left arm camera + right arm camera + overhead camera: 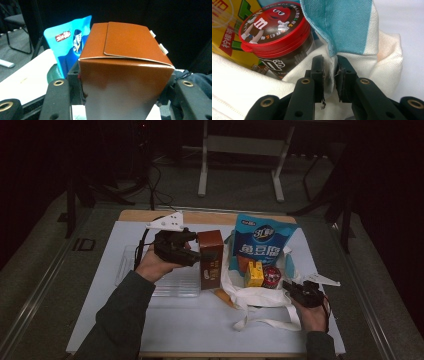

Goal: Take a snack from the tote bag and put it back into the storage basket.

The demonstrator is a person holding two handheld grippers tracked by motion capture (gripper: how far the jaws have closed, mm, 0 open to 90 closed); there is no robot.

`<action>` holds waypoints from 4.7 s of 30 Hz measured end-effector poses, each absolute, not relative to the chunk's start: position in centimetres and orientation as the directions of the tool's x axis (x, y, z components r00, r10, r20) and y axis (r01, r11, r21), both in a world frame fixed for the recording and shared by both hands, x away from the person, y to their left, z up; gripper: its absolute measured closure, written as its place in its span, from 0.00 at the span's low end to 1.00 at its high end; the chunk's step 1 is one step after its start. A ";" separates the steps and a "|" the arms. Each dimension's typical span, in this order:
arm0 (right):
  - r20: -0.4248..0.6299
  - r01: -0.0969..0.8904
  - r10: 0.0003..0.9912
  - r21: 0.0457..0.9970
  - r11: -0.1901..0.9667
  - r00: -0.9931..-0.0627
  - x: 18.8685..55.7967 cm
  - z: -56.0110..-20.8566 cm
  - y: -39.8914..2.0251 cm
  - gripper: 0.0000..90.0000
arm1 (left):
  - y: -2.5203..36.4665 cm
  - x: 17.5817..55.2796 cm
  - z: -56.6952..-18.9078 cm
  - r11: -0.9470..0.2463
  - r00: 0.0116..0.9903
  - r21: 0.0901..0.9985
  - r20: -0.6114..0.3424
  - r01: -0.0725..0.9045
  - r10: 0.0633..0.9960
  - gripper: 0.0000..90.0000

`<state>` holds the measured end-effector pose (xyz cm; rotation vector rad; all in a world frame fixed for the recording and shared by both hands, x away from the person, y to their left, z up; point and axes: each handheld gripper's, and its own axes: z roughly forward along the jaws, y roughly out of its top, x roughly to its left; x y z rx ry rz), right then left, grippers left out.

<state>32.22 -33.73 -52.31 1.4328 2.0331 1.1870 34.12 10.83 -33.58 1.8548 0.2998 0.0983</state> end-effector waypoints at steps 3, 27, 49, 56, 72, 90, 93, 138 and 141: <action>0.154 0.577 0.901 0.808 0.122 -0.406 32.2 -52.3 -33.7 0.87 | 11.3 34.3 -33.7 -0.274 0.961 0.948 -0.090 0.162 0.260 0.48; 0.158 0.578 0.901 0.808 0.117 -0.404 32.2 -52.3 -33.8 0.87 | 15.0 34.8 -34.3 -0.308 0.960 0.942 -0.048 0.136 0.275 0.48; 0.163 0.578 0.900 0.808 0.113 -0.403 32.2 -52.4 -33.8 0.86 | 16.8 35.9 -35.2 -0.334 0.950 0.929 -0.051 0.158 0.309 0.47; 0.164 0.578 0.900 0.808 0.112 -0.404 32.2 -52.4 -33.8 0.86 | 17.1 36.1 -35.6 -0.367 0.941 0.914 -0.044 0.173 0.336 0.47; 0.166 0.578 0.900 0.809 0.110 -0.404 32.2 -52.4 -33.8 0.86 | 16.8 36.3 -36.4 -0.435 0.937 0.884 -0.009 0.171 0.349 0.47; 0.167 0.577 0.898 0.809 0.111 -0.407 32.2 -52.4 -33.9 0.86 | 16.7 36.8 -37.4 -0.514 0.942 0.832 -0.029 0.207 0.334 0.47; 0.167 0.577 0.898 0.809 0.111 -0.407 32.2 -52.4 -33.8 0.86 | 16.9 37.0 -37.5 -0.513 0.941 0.830 -0.044 0.220 0.334 0.47; 0.165 0.575 0.898 0.810 0.112 -0.407 32.1 -52.5 -33.8 0.86 | 19.8 37.0 -39.7 -0.634 0.926 0.723 -0.024 0.276 0.377 0.46; 0.165 0.575 0.898 0.810 0.112 -0.408 32.1 -52.5 -33.8 0.86 | 19.3 37.1 -39.8 -0.633 0.925 0.720 -0.032 0.284 0.378 0.46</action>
